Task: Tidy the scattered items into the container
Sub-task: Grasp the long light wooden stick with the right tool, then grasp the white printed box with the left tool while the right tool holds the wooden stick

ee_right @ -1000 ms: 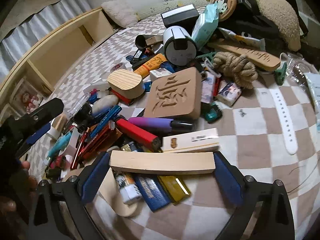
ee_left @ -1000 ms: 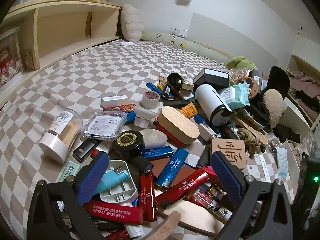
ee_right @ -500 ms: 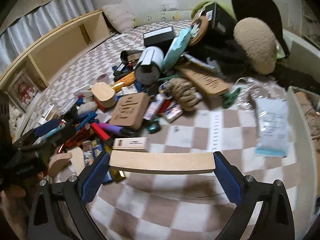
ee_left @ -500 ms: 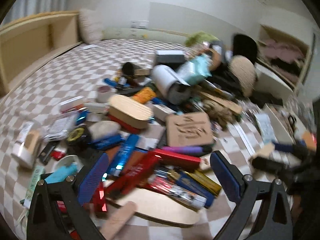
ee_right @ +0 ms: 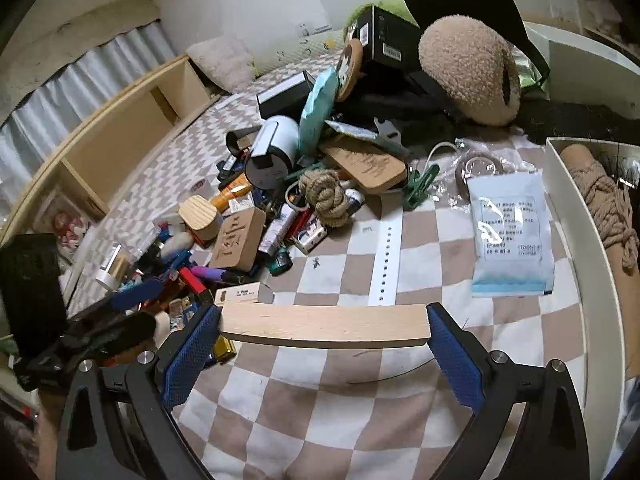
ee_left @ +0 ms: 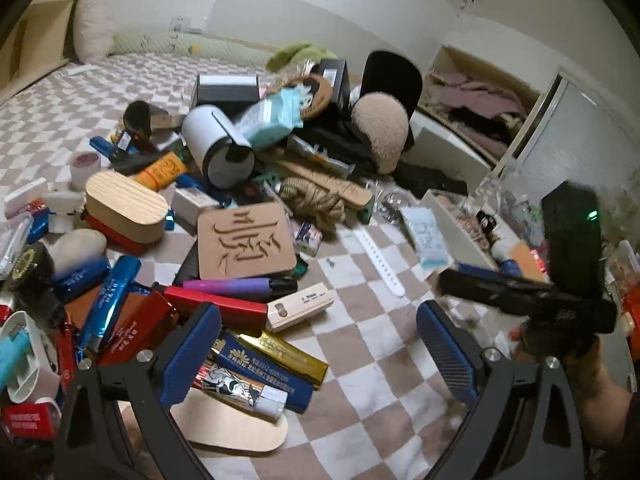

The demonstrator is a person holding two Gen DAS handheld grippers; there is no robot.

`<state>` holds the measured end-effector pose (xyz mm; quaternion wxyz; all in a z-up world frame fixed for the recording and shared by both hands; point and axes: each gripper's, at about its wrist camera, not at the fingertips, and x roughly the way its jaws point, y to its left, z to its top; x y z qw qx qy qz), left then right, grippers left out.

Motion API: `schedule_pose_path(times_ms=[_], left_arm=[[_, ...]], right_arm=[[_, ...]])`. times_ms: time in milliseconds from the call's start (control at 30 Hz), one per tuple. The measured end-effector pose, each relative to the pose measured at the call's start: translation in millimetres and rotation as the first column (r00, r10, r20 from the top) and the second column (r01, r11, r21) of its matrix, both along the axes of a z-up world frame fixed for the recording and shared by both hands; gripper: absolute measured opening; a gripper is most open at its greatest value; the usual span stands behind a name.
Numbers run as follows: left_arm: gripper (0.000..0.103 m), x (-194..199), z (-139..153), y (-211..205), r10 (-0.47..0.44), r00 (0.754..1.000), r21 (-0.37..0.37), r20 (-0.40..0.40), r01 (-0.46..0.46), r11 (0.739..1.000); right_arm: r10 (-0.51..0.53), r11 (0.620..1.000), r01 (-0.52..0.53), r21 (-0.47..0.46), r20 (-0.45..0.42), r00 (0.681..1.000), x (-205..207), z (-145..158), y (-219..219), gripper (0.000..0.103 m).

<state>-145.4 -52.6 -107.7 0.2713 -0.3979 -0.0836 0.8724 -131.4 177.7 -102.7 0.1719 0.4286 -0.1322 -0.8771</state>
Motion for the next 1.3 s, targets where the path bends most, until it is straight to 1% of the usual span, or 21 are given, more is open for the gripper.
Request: schedule_pose_path(times_ms=[100, 167, 200, 300, 400, 667, 733, 800, 867, 967, 1000, 1100, 1133, 1167, 1267, 1300], left_arm=[[0.098, -10.3, -11.4, 1.8, 0.039, 0.999, -0.072, 0.034, -0.037, 0.997], [0.098, -17.8, -18.0, -0.9, 0.089, 0.995, -0.127, 0.04, -0.084, 0.988], [0.098, -20.1, -18.5, -1.6, 0.096, 0.995, -0.122, 0.037, -0.091, 0.988], [0.098, -24.0, -19.9, 0.0, 0.101, 0.995, -0.134, 0.023, -0.097, 0.986], [0.098, -26.7, -23.2, 6.2, 0.078, 0.997, -0.2, -0.005, -0.077, 0.977], [0.098, -43.0, -31.9, 5.1, 0.043, 0.999, -0.211, 0.021, -0.037, 0.977], [0.098, -45.4, -36.3, 8.8, 0.01, 0.999, -0.192, 0.052, 0.0, 0.981], [0.098, -42.4, -35.5, 14.9, -0.024, 0.998, -0.185, 0.051, 0.033, 0.982], [0.098, -37.5, -33.4, 20.7, -0.08, 0.995, -0.139, 0.063, 0.089, 0.986], [0.098, -27.0, -32.0, 33.6, -0.185, 0.979, -0.073, 0.09, 0.192, 0.979], [0.098, -22.5, -32.5, 39.7, -0.22, 0.971, -0.075, 0.093, 0.227, 0.971], [0.098, -11.6, -30.2, 52.0, -0.266, 0.961, -0.125, 0.078, 0.274, 0.954], [0.098, -9.3, -28.6, 52.5, -0.27, 0.961, -0.135, 0.069, 0.277, 0.951], [0.098, -7.1, -26.9, 52.9, -0.272, 0.961, -0.146, 0.058, 0.278, 0.95], [0.099, -6.0, -19.4, 47.2, -0.234, 0.972, -0.202, -0.005, 0.228, 0.952], [0.1, -8.1, -18.4, 44.0, -0.223, 0.975, -0.199, -0.011, 0.216, 0.956]], right_arm=[[-0.002, 1.0, 0.002, -0.017, -0.002, 1.0, -0.2, 1.1, 4.8, 0.1], [-0.003, 1.0, 0.003, -0.028, -0.003, 1.0, -0.4, 1.8, 7.9, 0.1], [-0.004, 0.999, 0.004, -0.033, -0.004, 1.0, -0.4, 2.2, 9.5, 0.1], [-0.006, 0.999, 0.006, -0.05, -0.005, 1.0, -0.7, 3.3, 14.3, 0.1], [-0.008, 0.998, 0.007, -0.064, -0.008, 1.0, -0.7, 4.6, 18.1, 0.1], [-0.007, 0.996, 0.006, -0.087, 0.0, 1.0, -2.6, 4.7, 21.1, 0.1], [-0.005, 0.996, 0.005, -0.091, 0.0, 1.0, -2.8, 4.8, 20.9, 0.1], [-0.004, 0.996, 0.004, -0.09, -0.001, 1.0, -2.8, 5.1, 20.4, 0.1], [-0.004, 0.996, 0.004, -0.09, -0.001, 1.0, -2.9, 5.4, 20.4, 0.1], [-0.012, 0.996, 0.012, -0.092, 0.0, 1.0, -3.6, 5.4, 23.2, 0.1], [-0.016, 0.996, 0.016, -0.093, 0.0, 1.0, -3.9, 5.5, 24.6, 0.1], [-0.033, 0.994, 0.033, -0.101, 0.003, 0.999, -5.0, 5.7, 30.7, 0.1], [-0.04, 0.994, 0.04, -0.104, 0.004, 0.999, -5.2, 6.0, 33.3, 0.1], [-0.046, 0.993, 0.046, -0.107, 0.004, 0.999, -5.3, 6.3, 35.6, 0.1], [-0.062, 0.991, 0.062, -0.118, 0.006, 0.998, -5.8, 7.1, 41.6, 0.1], [-0.065, 0.99, 0.065, -0.121, 0.006, 0.998, -5.9, 7.3, 42.9, 0.1]])
